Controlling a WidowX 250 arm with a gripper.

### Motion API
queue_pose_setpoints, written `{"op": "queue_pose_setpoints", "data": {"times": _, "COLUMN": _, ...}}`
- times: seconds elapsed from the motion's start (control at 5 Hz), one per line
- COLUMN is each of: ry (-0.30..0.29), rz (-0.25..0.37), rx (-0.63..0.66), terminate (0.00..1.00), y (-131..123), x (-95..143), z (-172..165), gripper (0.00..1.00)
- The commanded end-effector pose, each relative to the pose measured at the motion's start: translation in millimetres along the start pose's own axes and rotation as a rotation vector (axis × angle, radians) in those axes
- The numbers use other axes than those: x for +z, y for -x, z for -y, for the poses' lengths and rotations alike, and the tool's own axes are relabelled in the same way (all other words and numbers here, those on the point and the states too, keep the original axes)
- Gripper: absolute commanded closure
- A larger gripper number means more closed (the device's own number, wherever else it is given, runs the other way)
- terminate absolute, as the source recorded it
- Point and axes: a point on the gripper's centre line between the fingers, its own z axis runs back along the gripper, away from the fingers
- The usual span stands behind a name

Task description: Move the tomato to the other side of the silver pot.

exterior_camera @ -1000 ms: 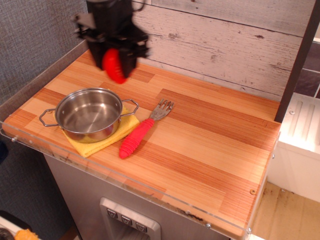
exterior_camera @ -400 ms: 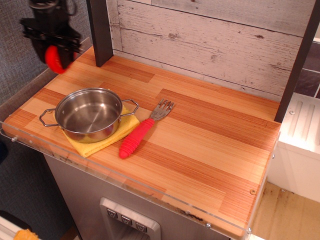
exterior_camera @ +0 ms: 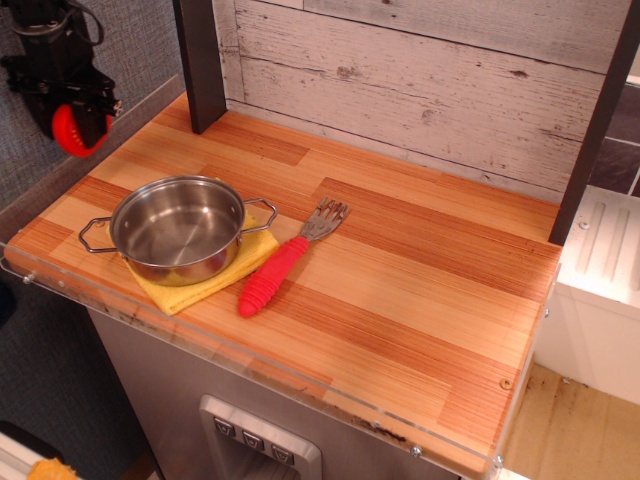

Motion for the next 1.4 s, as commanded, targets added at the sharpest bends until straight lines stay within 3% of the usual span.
{"op": "queue_pose_setpoints", "data": {"times": 0.0, "ry": -0.02, "rz": 0.207, "rx": -0.056, "terminate": 0.0, "y": 10.8, "x": 59.1, "z": 16.5, "gripper": 1.0}}
{"op": "queue_pose_setpoints", "data": {"times": 0.2, "ry": -0.022, "rz": 0.244, "rx": -0.019, "terminate": 0.0, "y": 12.7, "x": 83.6, "z": 12.7, "gripper": 1.0}}
{"op": "queue_pose_setpoints", "data": {"times": 0.4, "ry": -0.039, "rz": 0.151, "rx": -0.019, "terminate": 0.0, "y": 11.0, "x": 59.5, "z": 19.1, "gripper": 1.0}}
{"op": "queue_pose_setpoints", "data": {"times": 0.6, "ry": -0.032, "rz": 0.115, "rx": 0.001, "terminate": 0.0, "y": 10.4, "x": 45.4, "z": 21.0, "gripper": 1.0}}
{"op": "queue_pose_setpoints", "data": {"times": 1.2, "ry": -0.009, "rz": 0.07, "rx": -0.065, "terminate": 0.0, "y": 13.0, "x": 17.4, "z": 54.5, "gripper": 1.0}}
